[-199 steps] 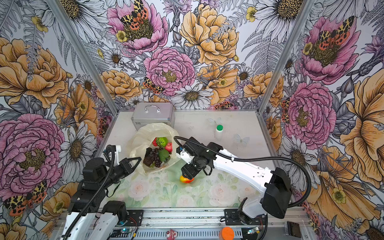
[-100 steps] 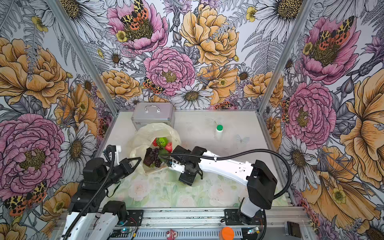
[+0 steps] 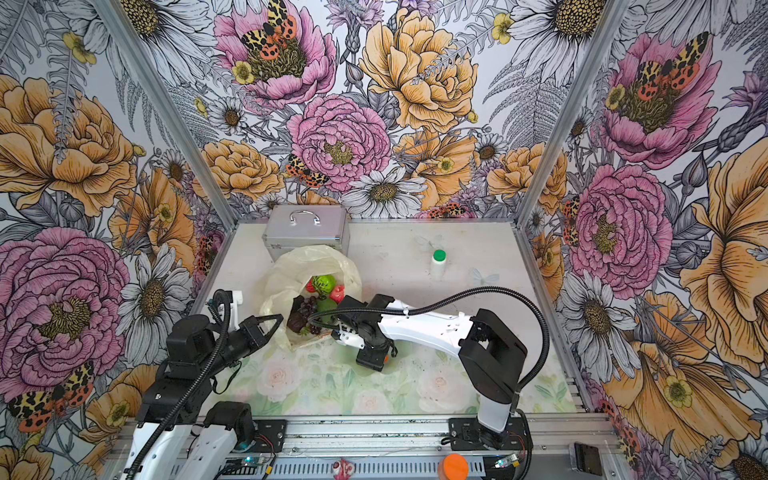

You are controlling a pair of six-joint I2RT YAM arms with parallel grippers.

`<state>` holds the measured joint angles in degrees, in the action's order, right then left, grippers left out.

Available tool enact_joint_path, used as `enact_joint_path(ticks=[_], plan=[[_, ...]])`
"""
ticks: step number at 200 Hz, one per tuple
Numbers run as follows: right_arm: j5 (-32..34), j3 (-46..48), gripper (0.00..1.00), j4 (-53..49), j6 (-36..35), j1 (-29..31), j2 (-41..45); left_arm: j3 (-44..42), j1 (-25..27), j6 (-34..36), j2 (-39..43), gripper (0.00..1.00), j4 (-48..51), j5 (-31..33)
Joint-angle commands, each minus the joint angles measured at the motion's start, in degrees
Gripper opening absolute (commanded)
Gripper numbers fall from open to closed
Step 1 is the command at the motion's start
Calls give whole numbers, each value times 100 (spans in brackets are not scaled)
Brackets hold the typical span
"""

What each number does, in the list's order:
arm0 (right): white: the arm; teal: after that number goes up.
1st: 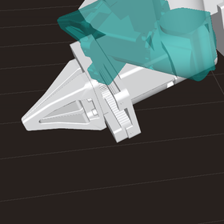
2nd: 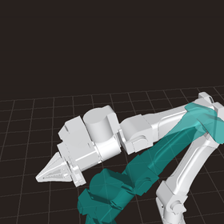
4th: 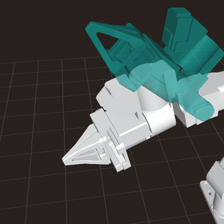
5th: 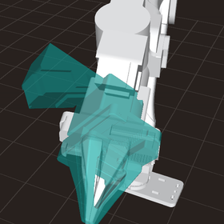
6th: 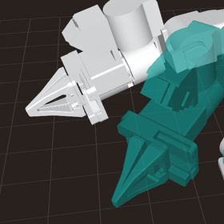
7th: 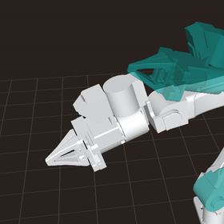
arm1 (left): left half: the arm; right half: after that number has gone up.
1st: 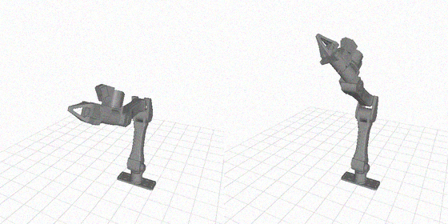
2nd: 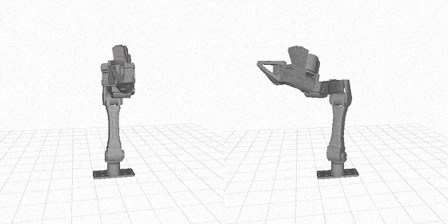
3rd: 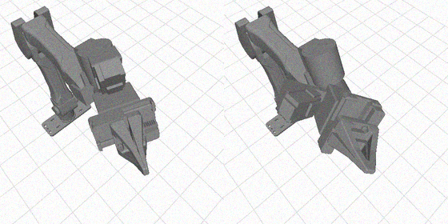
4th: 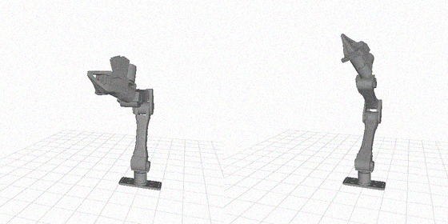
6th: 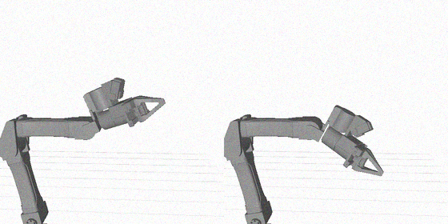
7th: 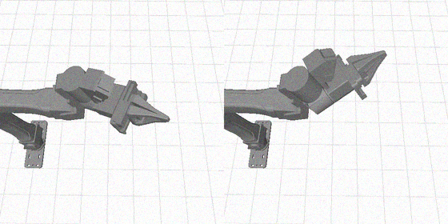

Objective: Place the fruits into the plastic bag
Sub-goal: 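Move the open right gripper down toward the red-yellow mango on the plate, then close the right gripper on the red-yellow mango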

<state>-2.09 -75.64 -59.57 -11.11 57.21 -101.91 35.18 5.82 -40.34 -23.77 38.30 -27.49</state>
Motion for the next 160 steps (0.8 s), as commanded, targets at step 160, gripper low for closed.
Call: enact_joint_path(ticks=[160], plan=[[169,-199,65,449,476,-481,-724,-37,-39,52,-109,0,-85,33]])
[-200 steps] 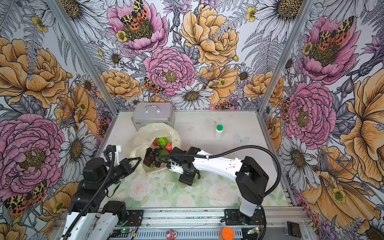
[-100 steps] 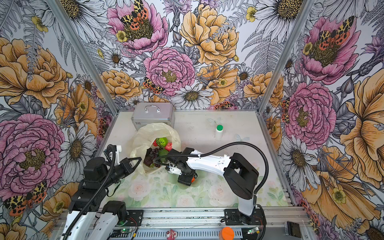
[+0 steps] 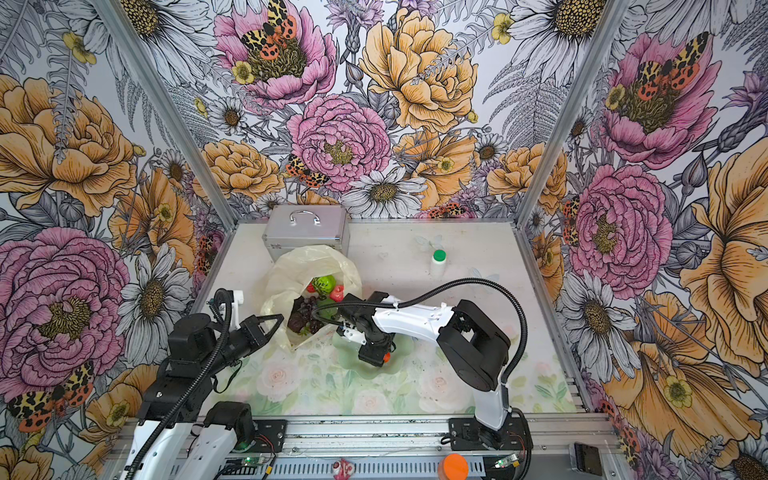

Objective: Place the fruits into the plastic bag
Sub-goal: 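Close the right gripper on the red-yellow mango, then lift the mango with the right gripper away from the plate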

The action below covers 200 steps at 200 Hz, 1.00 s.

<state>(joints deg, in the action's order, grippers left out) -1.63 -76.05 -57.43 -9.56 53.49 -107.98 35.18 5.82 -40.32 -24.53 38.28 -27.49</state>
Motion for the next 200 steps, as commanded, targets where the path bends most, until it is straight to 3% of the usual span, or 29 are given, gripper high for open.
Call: enact_joint_path(ticks=[1,95,200], plan=[[125,-152,65,238,335,-115,-122,-37,-38,50,-29,0,-79,33],[259,-230,59,535,1454,-475,-293,-46,-86,50,-29,0,-84,54],[176,-108,45,644,1708,-559,-118,-55,-77,50,27,0,-99,59]])
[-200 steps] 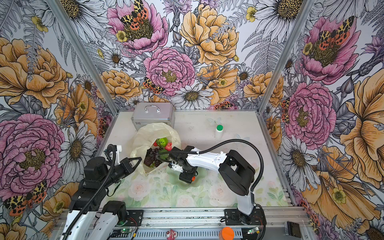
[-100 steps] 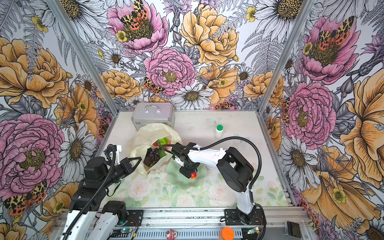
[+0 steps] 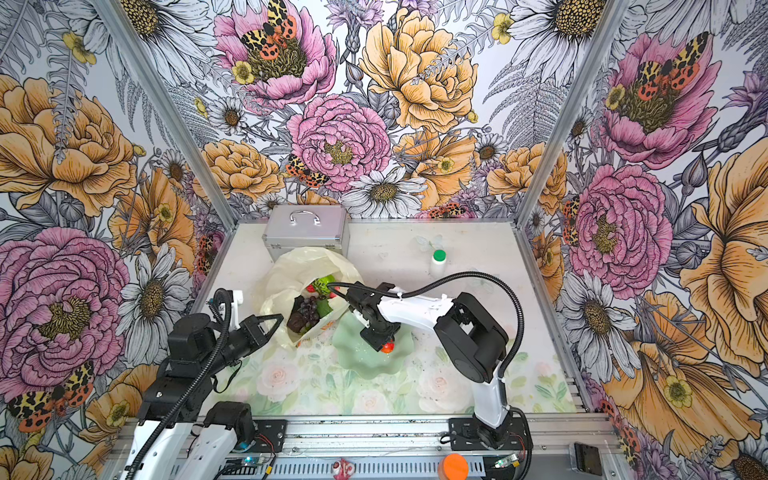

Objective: Place the fruits into the plastic bag
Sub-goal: 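Lift the mango with the right gripper away from the plate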

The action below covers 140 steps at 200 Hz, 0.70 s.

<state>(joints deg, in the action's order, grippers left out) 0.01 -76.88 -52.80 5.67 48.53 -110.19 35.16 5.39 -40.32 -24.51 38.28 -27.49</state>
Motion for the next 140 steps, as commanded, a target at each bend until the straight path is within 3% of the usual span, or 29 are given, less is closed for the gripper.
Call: enact_joint_path(ticks=[1,140], plan=[[10,-22,45,181,187,-68,103,-53,-31,50,25,0,-100,59],[-290,623,43,607,735,-623,1229,-79,11,41,87,0,-128,62]])
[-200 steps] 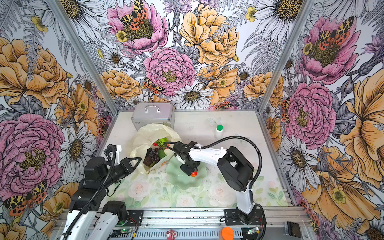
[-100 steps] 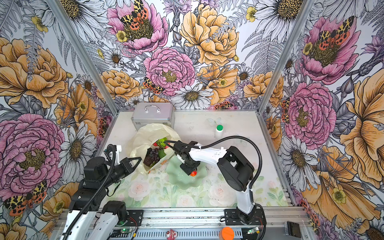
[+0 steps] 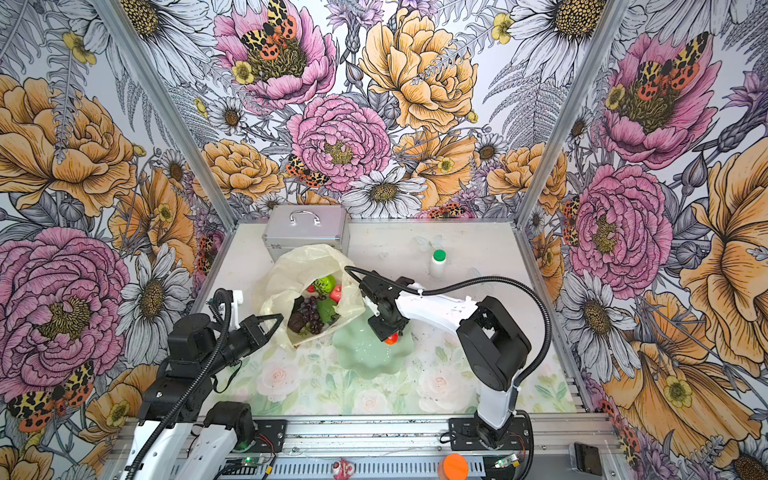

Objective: Place the fruits into the plastic bag
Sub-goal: 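Lift the mango with the right gripper away from the plate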

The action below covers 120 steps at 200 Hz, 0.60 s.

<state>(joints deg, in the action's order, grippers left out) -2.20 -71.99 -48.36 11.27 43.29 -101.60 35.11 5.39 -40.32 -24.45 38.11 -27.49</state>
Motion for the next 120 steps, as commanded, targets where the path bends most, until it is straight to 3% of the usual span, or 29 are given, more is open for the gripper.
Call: enact_joint_path(ticks=[1,120], plan=[[-66,137,43,166,179,-109,383,-75,13,41,80,0,-111,61],[-356,292,42,180,570,-693,1709,-75,50,39,98,0,-111,66]])
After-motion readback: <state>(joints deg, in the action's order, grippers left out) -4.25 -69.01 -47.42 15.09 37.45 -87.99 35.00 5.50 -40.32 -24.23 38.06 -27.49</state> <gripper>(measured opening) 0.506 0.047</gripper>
